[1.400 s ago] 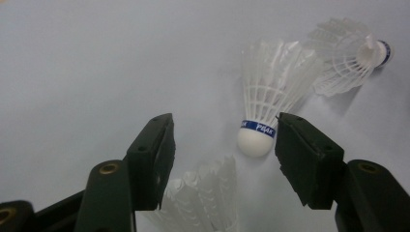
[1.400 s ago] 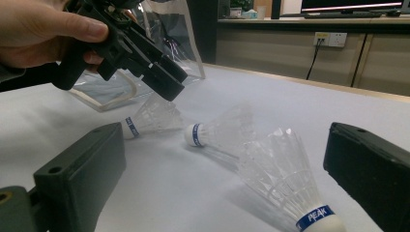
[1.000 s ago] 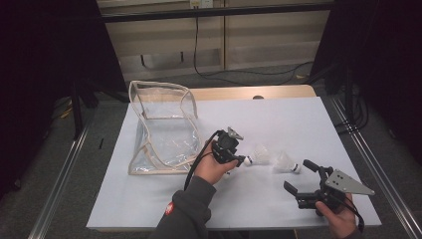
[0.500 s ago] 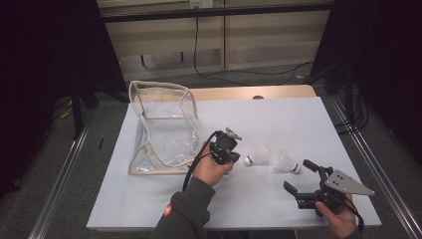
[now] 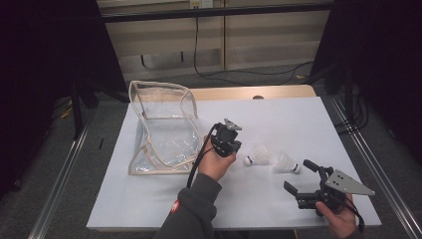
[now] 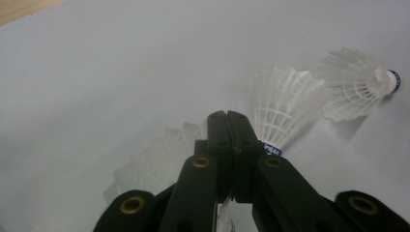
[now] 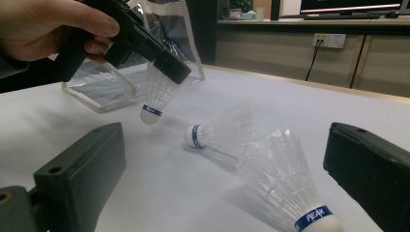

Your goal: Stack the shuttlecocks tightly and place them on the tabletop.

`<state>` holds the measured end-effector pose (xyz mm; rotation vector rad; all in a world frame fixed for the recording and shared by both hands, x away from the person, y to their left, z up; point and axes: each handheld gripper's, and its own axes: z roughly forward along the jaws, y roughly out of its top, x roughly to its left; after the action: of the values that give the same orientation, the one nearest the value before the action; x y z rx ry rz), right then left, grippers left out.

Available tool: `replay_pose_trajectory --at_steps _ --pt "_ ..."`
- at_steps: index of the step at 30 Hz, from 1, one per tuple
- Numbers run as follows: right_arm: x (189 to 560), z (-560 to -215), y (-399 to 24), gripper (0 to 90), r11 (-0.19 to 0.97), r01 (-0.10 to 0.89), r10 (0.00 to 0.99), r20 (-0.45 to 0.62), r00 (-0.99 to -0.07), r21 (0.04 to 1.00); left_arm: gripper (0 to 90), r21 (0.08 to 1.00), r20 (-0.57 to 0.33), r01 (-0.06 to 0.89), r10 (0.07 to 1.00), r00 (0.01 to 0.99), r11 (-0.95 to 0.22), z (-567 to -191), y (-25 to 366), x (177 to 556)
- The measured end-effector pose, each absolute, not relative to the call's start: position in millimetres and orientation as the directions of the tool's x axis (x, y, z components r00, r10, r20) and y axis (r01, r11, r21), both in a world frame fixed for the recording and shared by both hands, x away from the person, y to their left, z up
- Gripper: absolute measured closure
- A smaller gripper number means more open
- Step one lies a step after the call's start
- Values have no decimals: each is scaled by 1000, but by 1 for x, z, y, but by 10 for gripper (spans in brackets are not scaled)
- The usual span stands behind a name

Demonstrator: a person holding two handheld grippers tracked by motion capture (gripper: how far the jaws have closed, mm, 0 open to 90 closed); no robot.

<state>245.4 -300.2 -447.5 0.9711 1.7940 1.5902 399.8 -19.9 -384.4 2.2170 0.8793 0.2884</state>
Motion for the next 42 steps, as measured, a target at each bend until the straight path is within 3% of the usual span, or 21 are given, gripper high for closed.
replay_pose_trajectory --at_steps 19,42 --pt "245 -447 -300 8 40 155 806 60 -590 987 895 728 17 500 741 671 -469 -387 -27 418" --pt "245 -448 -301 7 34 153 803 65 -593 988 893 718 33 526 778 627 -455 -396 -28 431"
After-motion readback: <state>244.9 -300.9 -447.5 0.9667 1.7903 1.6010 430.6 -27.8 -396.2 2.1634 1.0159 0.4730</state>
